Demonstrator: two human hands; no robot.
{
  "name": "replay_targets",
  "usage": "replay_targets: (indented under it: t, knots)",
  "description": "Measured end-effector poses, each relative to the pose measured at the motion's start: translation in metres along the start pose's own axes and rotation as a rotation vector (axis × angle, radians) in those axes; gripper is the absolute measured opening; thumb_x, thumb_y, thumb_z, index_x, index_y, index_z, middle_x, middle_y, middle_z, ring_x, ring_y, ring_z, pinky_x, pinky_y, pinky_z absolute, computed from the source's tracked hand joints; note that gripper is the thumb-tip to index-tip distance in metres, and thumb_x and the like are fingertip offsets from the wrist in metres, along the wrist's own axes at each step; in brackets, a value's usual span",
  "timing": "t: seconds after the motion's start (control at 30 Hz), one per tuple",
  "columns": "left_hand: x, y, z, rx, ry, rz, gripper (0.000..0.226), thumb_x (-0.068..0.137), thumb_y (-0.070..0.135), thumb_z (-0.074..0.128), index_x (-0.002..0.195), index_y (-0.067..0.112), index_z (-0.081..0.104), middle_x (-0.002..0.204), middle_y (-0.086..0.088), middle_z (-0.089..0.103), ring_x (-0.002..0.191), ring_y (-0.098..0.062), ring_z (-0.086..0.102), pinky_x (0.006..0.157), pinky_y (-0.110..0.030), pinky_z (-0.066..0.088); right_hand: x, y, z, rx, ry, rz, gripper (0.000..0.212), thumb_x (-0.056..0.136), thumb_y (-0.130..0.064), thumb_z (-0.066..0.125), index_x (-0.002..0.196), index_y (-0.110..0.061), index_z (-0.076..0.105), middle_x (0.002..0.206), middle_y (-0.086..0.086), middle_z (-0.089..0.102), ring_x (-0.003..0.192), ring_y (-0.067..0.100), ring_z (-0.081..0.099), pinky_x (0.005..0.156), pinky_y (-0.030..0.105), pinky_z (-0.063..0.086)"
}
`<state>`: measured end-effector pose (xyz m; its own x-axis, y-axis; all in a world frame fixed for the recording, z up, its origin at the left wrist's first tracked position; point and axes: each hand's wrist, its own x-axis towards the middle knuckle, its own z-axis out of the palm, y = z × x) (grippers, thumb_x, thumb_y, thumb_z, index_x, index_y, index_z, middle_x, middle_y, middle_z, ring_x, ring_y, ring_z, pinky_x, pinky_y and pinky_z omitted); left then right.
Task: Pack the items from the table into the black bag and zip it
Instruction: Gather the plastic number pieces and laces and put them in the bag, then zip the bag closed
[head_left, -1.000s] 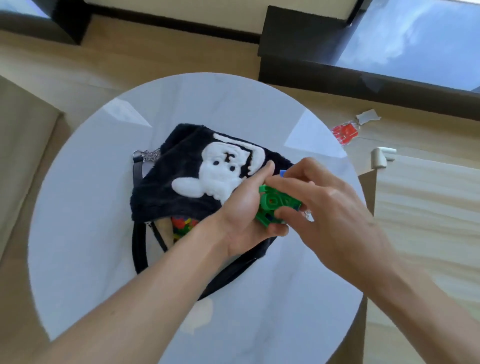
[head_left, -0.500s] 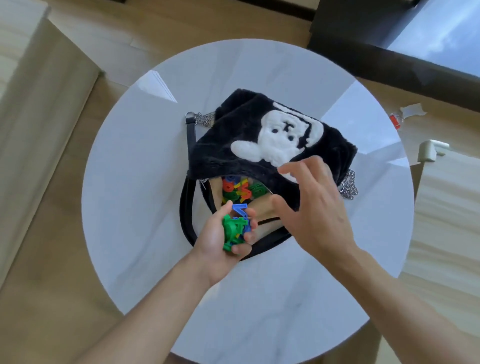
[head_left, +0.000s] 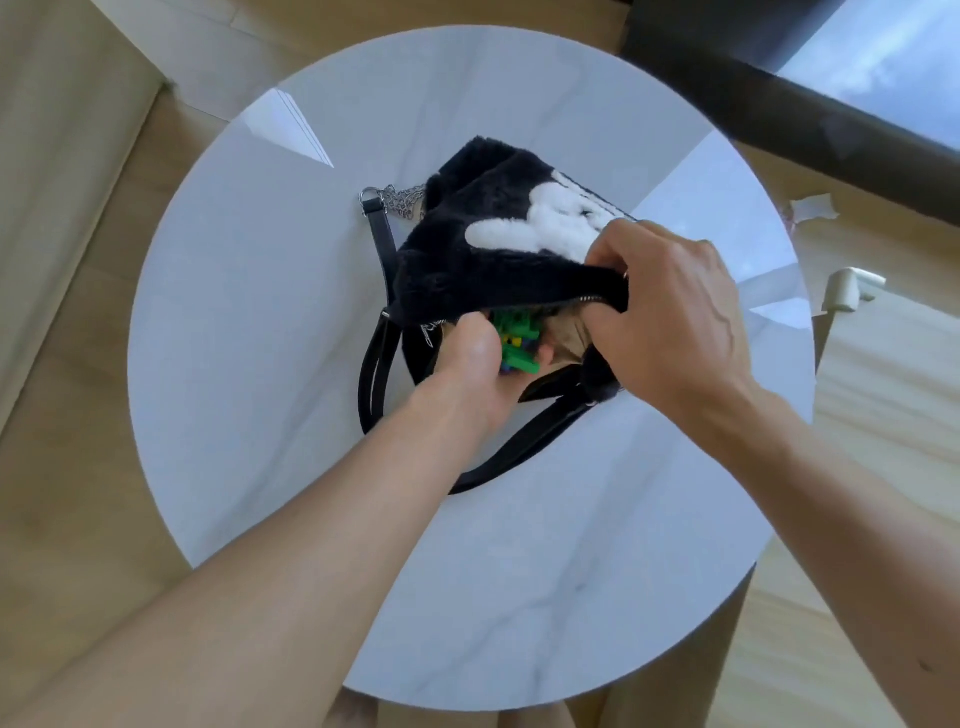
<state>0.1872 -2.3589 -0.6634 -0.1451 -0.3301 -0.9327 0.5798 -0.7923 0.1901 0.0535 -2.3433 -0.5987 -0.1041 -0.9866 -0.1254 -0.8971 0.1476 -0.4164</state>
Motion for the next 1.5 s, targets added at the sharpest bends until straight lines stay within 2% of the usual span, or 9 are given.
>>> replay_targets:
  t: [0.17, 0.4, 0.67, 0.77, 0.93, 1.07, 1.17, 1.33, 1.5]
  knots:
    - [-0.014, 0.009, 0.007, -0.136, -0.183, 0.111, 0.035, 0.103, 0.014, 0.037, 0.127, 0.002, 0.059, 0.119, -0.02, 0.062, 0.107, -0.034, 0.063, 0.093, -0.044, 0.055, 0.001, -0.002, -0.008, 0.033, 0.027, 0.01, 0.022, 0.066, -0.009, 0.059, 0.086, -0.019, 0.058, 0.077, -0.003, 0.057, 0.072, 0.025, 0.049, 0.074, 0.031, 0.032]
    - [-0.036, 0.007, -0.011, 0.026, -0.289, 0.154, 0.041, 0.099, 0.005, 0.033, 0.133, -0.003, 0.052, 0.13, -0.019, 0.058, 0.117, -0.03, 0.056, 0.111, -0.042, 0.041, -0.003, -0.002, -0.003, 0.062, 0.019, 0.013, 0.021, 0.066, -0.01, 0.059, 0.084, -0.02, 0.057, 0.076, -0.004, 0.057, 0.071, 0.023, 0.05, 0.073, 0.032, 0.034]
    - [-0.048, 0.008, -0.043, 0.539, -0.233, 0.288, 0.048, 0.096, -0.007, 0.031, 0.13, 0.013, 0.059, 0.131, -0.005, 0.065, 0.122, -0.018, 0.061, 0.098, -0.024, 0.051, -0.022, 0.007, 0.018, 0.022, -0.013, 0.018, 0.027, 0.07, -0.014, 0.067, 0.092, -0.025, 0.056, 0.086, -0.009, 0.056, 0.078, 0.017, 0.051, 0.083, 0.031, 0.034]
    - [-0.048, 0.011, -0.059, 0.728, -0.192, 0.316, 0.043, 0.096, -0.005, 0.035, 0.114, 0.016, 0.068, 0.112, 0.001, 0.074, 0.103, -0.01, 0.07, 0.087, -0.02, 0.057, -0.03, 0.008, 0.029, 0.025, -0.037, 0.036, 0.027, 0.073, -0.016, 0.066, 0.098, -0.024, 0.055, 0.092, -0.01, 0.056, 0.085, 0.015, 0.051, 0.083, 0.03, 0.03]
    - [-0.034, 0.029, -0.093, 1.004, 0.236, 0.59, 0.014, 0.089, 0.007, 0.057, 0.093, 0.016, 0.066, 0.083, 0.001, 0.069, 0.063, -0.002, 0.064, 0.061, -0.022, 0.052, -0.044, 0.004, 0.046, 0.038, -0.074, 0.107, 0.036, 0.079, -0.019, 0.068, 0.113, -0.02, 0.056, 0.106, -0.004, 0.057, 0.103, 0.021, 0.055, 0.089, 0.035, 0.034]
    - [-0.014, 0.054, -0.109, 1.238, 0.317, 0.889, 0.041, 0.084, 0.01, 0.064, 0.119, 0.019, 0.046, 0.115, 0.001, 0.052, 0.095, -0.01, 0.056, 0.077, -0.013, 0.044, -0.06, -0.017, 0.057, 0.103, 0.066, 0.145, 0.04, 0.076, -0.01, 0.067, 0.114, -0.015, 0.057, 0.107, 0.0, 0.049, 0.099, 0.026, 0.052, 0.089, 0.039, 0.042]
    - [0.001, 0.069, -0.105, 1.359, 0.147, 0.994, 0.066, 0.078, 0.02, 0.073, 0.134, 0.017, 0.038, 0.127, 0.0, 0.041, 0.117, -0.019, 0.051, 0.094, -0.029, 0.047, -0.077, -0.043, 0.073, 0.269, 0.072, 0.103, 0.018, 0.08, -0.012, 0.065, 0.095, -0.018, 0.058, 0.09, -0.008, 0.053, 0.082, 0.018, 0.053, 0.073, 0.038, 0.048]
    - [0.016, 0.09, -0.096, 1.577, -0.078, 1.075, 0.065, 0.075, 0.041, 0.076, 0.13, 0.021, 0.045, 0.116, 0.003, 0.063, 0.103, -0.02, 0.06, 0.091, -0.041, 0.051, -0.098, -0.081, 0.127, 0.552, -0.458, 0.452, 0.01, 0.086, -0.028, 0.069, 0.093, -0.023, 0.064, 0.081, -0.011, 0.065, 0.073, 0.008, 0.059, 0.061, 0.029, 0.048]
    - [0.019, 0.098, -0.103, 1.552, -0.059, 1.066, 0.068, 0.068, 0.05, 0.077, 0.12, 0.024, 0.043, 0.086, 0.018, 0.061, 0.072, -0.003, 0.061, 0.065, -0.026, 0.049, -0.098, -0.089, 0.163, 0.798, -0.183, 1.086, 0.035, 0.077, -0.039, 0.076, 0.096, -0.018, 0.055, 0.091, 0.0, 0.068, 0.086, 0.025, 0.068, 0.073, 0.039, 0.056]
